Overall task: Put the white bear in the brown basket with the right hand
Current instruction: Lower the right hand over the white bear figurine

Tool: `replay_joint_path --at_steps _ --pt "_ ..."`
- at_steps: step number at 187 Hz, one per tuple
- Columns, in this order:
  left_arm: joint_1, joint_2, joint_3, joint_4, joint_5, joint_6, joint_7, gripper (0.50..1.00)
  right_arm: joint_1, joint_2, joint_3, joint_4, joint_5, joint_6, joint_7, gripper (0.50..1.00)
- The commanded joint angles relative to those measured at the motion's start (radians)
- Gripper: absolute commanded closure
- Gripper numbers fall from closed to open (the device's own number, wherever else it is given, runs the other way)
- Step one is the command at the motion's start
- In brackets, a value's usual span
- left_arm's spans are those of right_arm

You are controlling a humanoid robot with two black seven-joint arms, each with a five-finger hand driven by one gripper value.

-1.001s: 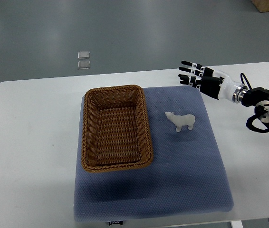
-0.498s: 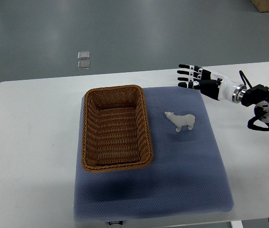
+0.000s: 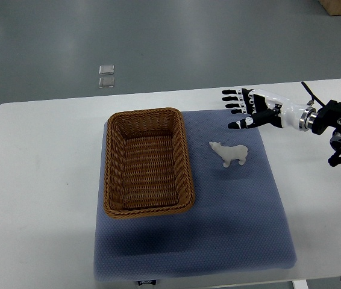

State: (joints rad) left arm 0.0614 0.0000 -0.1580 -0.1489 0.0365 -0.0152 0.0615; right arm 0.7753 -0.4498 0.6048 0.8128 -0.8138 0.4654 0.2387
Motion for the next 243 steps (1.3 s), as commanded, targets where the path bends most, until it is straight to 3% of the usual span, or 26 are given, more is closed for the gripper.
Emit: replay_joint_path --at_steps 1,52,107,203,243 --pt "0.0 0.0 0.0 0.0 -0.001 0.0 0.0 0.5 0.001 -0.012 -0.002 0.02 -0.1 0.004 0.028 0.572" --pt "0.0 0.0 0.0 -0.001 -0.001 0.0 0.0 0.5 0.019 -0.03 -0.002 0.055 -0.381 0.007 0.03 0.572" --pt "0.0 0.0 0.0 -0.001 -0.001 0.0 0.0 0.5 0.062 -0.032 -0.079 0.095 -0.513 0.002 0.03 0.572" --pt "0.0 0.0 0.0 0.0 0.0 0.0 0.0 0.5 0.067 -0.018 -0.166 0.094 -0.593 -0.1 0.028 0.581" --pt "0.0 0.0 0.0 0.0 0.0 0.0 0.0 0.5 0.065 -0.013 -0.172 0.089 -0.593 -0.1 0.027 0.595"
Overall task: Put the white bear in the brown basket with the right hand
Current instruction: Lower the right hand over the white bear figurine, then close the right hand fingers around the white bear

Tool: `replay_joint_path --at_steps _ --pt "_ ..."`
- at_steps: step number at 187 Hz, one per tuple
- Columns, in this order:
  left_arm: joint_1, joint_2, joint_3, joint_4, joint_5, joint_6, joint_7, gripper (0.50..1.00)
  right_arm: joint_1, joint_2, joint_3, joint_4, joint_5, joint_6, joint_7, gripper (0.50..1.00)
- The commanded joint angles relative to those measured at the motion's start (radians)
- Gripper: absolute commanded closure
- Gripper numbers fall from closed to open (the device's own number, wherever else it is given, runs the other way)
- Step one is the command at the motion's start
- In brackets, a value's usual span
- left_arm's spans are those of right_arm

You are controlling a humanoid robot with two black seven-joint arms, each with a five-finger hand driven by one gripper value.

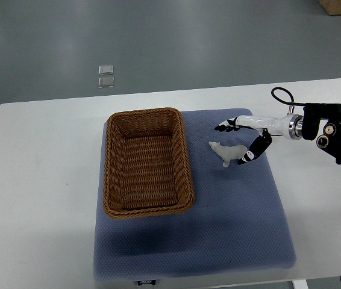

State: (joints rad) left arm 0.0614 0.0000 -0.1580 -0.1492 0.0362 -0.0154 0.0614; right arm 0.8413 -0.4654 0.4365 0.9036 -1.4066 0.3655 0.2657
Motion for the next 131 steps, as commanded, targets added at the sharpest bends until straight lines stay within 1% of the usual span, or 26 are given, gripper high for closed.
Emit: replay_joint_path --at_steps 1,12,21,41,50,61,74,90,99,111,117,124,131 --pt "0.0 0.0 0.0 0.0 0.001 0.0 0.0 0.5 -0.001 0.002 -0.004 -0.002 0.0 0.0 0.0 0.595" --pt "0.0 0.0 0.0 -0.001 0.001 0.0 0.0 0.5 0.001 0.005 -0.004 -0.002 0.0 0.0 0.0 0.605" --pt "0.0 0.0 0.0 0.0 0.001 0.0 0.0 0.5 0.001 0.007 -0.004 -0.002 0.0 0.0 0.0 0.63" --pt "0.0 0.0 0.0 -0.001 0.001 0.0 0.0 0.5 0.001 0.007 -0.002 -0.002 0.0 0.0 0.0 0.642" --pt "0.0 0.0 0.0 -0.001 0.001 0.0 0.0 0.5 0.001 0.007 -0.002 -0.002 0.001 0.0 0.0 0.668" --pt "0.0 0.0 0.0 0.0 0.001 0.0 0.0 0.5 0.001 0.007 -0.002 -0.002 0.001 0.0 0.0 0.675" --pt "0.0 0.0 0.0 0.0 0.001 0.0 0.0 0.5 0.001 0.007 -0.002 -0.002 0.001 0.0 0.0 0.699" --pt "0.0 0.0 0.0 0.0 -0.001 0.0 0.0 0.5 0.002 0.007 -0.002 -0.002 0.001 0.0 0.0 0.709" --pt "0.0 0.0 0.0 0.0 0.001 0.0 0.0 0.5 0.002 0.007 -0.002 -0.002 0.001 0.001 0.0 0.742" --pt "0.0 0.0 0.0 0.0 0.001 0.0 0.0 0.5 0.001 0.007 -0.002 -0.002 0.001 0.001 0.0 0.748" --pt "0.0 0.0 0.0 0.0 -0.001 0.0 0.0 0.5 0.001 0.007 -0.002 -0.002 0.001 0.003 0.0 0.775" --pt "0.0 0.0 0.0 0.0 0.001 0.0 0.0 0.5 0.001 0.007 -0.002 -0.002 0.001 0.004 0.0 0.787" --pt "0.0 0.0 0.0 -0.001 0.001 0.0 0.0 0.5 0.001 0.007 -0.002 -0.002 0.001 0.006 0.0 0.814"
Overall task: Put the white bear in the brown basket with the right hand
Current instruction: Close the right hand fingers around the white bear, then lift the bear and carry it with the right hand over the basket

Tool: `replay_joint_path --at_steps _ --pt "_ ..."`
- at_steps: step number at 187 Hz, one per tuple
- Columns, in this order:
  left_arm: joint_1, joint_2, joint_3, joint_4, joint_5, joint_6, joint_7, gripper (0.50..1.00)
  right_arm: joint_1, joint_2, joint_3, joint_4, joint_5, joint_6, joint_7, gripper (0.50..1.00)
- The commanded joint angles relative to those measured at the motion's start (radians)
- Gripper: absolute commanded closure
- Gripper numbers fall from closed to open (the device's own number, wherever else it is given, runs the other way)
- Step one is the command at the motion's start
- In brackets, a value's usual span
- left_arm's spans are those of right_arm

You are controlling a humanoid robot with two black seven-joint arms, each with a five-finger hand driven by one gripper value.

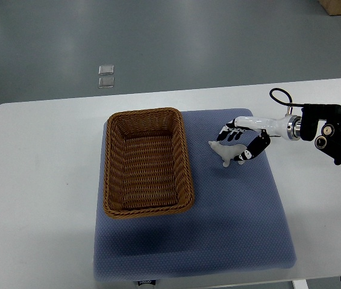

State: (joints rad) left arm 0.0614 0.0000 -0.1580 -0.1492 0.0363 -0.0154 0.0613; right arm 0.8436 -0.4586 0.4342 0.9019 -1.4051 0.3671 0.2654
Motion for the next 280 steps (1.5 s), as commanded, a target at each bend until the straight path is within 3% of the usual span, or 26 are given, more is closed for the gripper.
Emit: replay_joint_path --at_steps 1,64,93,145,229,280 --pt "0.0 0.0 0.0 -0.001 0.001 0.0 0.0 0.5 -0.001 0.0 0.0 0.0 0.0 0.004 0.0 0.814" --pt "0.0 0.0 0.0 0.0 0.001 0.0 0.0 0.5 -0.001 0.0 -0.002 0.0 0.0 0.006 0.002 0.891" --pt "0.0 0.0 0.0 -0.001 -0.001 0.0 0.0 0.5 0.0 0.0 -0.002 0.002 0.002 0.007 0.003 1.0" --pt "0.0 0.0 0.0 0.0 0.0 0.0 0.0 0.5 0.002 -0.002 0.0 0.002 0.002 0.006 0.005 1.0" --pt "0.0 0.0 0.0 0.0 0.001 0.0 0.0 0.5 0.095 0.0 0.015 0.008 0.014 -0.002 0.064 1.0" --pt "0.0 0.0 0.0 -0.001 0.001 0.0 0.0 0.5 0.18 0.104 0.014 0.008 0.015 -0.023 0.069 1.0"
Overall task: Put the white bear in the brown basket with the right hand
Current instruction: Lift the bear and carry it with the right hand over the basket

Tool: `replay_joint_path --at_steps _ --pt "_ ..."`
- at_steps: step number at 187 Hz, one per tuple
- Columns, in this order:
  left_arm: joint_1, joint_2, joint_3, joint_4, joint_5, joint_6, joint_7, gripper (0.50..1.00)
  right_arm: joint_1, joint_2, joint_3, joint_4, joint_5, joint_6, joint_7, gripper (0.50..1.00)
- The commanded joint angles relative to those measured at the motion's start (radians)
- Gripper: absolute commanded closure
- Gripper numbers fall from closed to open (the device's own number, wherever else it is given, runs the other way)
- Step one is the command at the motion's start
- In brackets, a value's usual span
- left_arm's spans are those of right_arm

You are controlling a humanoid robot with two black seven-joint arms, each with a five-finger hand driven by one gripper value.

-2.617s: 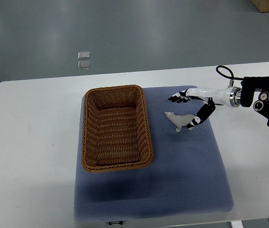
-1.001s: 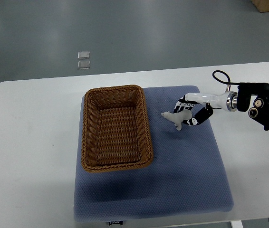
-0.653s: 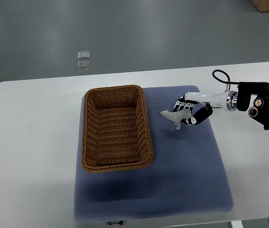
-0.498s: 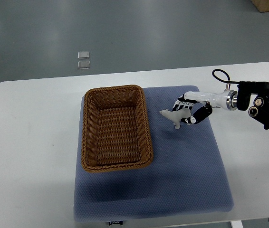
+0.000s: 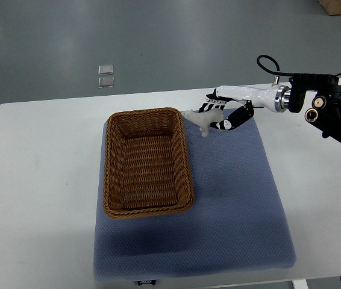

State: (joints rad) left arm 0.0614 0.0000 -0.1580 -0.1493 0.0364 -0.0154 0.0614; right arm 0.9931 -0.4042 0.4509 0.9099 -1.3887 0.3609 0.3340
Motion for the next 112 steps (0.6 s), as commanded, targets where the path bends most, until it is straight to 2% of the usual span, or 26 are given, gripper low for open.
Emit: replay_joint_path --at_steps 1,48,90,112 --pt "0.0 0.0 0.0 0.0 0.0 0.0 0.0 0.5 0.033 0.056 -0.006 0.0 -0.003 -0.02 0.0 1.0" --pt "0.0 0.0 0.0 0.0 -0.001 0.0 0.0 0.5 0.061 0.185 -0.061 -0.013 -0.018 -0.097 -0.003 1.0" --pt "0.0 0.0 0.0 0.0 0.0 0.0 0.0 0.5 0.05 0.303 -0.198 -0.059 -0.02 -0.241 -0.004 1.0" --pt "0.0 0.0 0.0 0.0 0.0 0.0 0.0 0.5 0.032 0.331 -0.228 -0.074 -0.02 -0.298 -0.004 1.0"
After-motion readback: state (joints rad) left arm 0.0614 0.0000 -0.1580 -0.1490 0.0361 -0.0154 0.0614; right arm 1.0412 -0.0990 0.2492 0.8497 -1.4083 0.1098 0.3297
